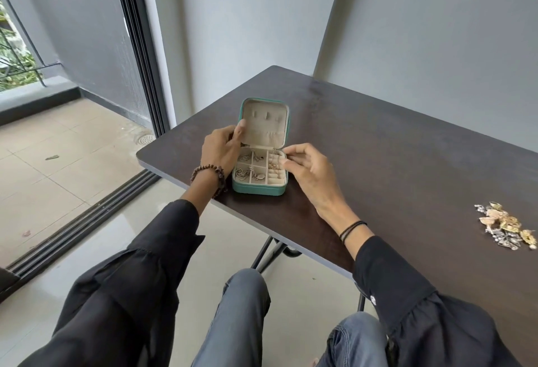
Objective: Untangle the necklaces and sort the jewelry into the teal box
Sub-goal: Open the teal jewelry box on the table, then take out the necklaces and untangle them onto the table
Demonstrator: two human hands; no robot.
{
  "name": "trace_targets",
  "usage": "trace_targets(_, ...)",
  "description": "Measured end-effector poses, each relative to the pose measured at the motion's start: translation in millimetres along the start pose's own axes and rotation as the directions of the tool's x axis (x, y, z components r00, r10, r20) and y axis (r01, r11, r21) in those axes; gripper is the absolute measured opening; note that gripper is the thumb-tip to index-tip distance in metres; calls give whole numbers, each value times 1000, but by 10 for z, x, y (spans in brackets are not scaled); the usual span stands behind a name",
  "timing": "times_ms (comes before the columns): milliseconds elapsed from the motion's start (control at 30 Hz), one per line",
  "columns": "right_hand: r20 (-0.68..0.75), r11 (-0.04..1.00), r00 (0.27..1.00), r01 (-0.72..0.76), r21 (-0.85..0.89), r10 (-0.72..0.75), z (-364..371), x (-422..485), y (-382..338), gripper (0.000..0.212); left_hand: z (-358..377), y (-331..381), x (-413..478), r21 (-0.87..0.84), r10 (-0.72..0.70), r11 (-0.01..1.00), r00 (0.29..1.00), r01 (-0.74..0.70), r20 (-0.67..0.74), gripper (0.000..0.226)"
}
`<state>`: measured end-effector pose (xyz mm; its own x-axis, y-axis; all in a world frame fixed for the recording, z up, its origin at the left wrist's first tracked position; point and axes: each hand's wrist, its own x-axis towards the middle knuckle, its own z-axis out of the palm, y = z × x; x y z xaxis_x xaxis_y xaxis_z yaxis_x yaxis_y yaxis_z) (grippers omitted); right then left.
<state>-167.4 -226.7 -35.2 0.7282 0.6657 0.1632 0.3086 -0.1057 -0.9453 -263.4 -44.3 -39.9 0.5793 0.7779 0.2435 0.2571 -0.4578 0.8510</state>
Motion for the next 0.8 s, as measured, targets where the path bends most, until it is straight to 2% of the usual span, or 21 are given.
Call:
trace_targets(167,-34,997,997,63,-49,-64,9,-13,27,13,56,-6,21,20,-23,999,998,24,-53,39)
trace_targets(433,-98,963,987,100,-250,-128,99,38,-50,11,35,23,0,-7,-15,1000,999,14,-41,37)
trace_targets(533,-124,909,974,128,-397,-191,182,111,-107,13,25,22,-15,-23,-4,1000,999,3,-42,36)
trace_targets(667,-163,792,970,44,-609,-179,278,184,-209,26,28,-8,-17,-59,5,998,999,-7,-32,38)
trace_targets(800,-187,719,969,-14,-695,-162,345,236,-330,24,26,-32,-1,-84,22,996,999,-26,-47,36)
